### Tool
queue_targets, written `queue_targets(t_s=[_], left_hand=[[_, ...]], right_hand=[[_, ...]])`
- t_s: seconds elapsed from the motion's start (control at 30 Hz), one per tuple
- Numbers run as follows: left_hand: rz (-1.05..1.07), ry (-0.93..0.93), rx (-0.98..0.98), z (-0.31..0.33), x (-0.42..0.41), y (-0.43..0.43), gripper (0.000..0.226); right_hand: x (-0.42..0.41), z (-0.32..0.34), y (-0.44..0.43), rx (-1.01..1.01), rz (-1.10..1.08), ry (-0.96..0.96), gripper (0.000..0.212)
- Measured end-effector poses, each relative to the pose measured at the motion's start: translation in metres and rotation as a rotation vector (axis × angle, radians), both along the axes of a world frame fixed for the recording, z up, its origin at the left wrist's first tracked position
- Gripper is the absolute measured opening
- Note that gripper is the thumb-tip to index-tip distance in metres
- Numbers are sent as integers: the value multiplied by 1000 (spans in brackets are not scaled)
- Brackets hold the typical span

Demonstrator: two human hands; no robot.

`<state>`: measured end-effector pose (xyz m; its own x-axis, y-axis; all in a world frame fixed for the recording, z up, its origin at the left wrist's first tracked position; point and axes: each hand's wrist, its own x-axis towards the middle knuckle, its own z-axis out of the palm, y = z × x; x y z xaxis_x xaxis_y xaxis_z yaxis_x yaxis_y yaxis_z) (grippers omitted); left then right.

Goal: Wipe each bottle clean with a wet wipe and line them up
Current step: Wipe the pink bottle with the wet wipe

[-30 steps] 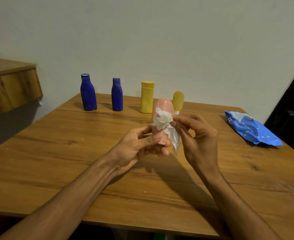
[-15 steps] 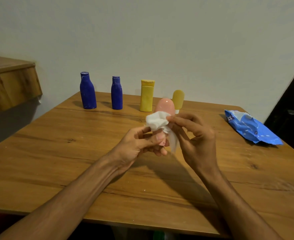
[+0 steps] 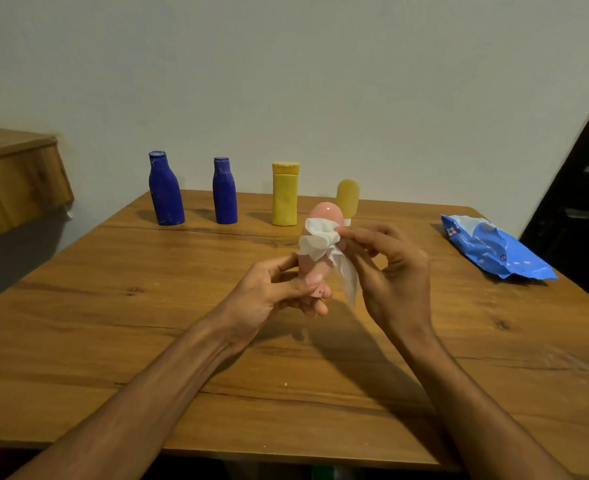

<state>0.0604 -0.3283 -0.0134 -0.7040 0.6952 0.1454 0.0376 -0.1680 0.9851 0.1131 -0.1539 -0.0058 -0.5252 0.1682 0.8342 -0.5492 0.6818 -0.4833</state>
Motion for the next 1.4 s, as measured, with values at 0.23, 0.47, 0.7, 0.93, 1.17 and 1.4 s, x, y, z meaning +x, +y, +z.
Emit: queue_targets(t_s=[0.23,0.47,0.7,0.93,1.17,1.4], left_hand=[[-26,-50,34,-3,-2,1,45],[-81,-113,89,-1,0,-1,43],[55,101,-47,-2,5,3,40],[85,199,-97,-1,7,6,24],[101,263,-142,-1,5,5,23],[111,268,-195,-5,2,6,24]], right_hand=[[0,2,1,-20,-25,33,21],[-1,3,-1,-37,39,2,22],[-2,-2,-3,57,23,26,22],[-4,-4,-1,95,-71,64,25],[-5,-4,2,138,-113,64,27],[-3,-4,-4,310,-212,98,26]])
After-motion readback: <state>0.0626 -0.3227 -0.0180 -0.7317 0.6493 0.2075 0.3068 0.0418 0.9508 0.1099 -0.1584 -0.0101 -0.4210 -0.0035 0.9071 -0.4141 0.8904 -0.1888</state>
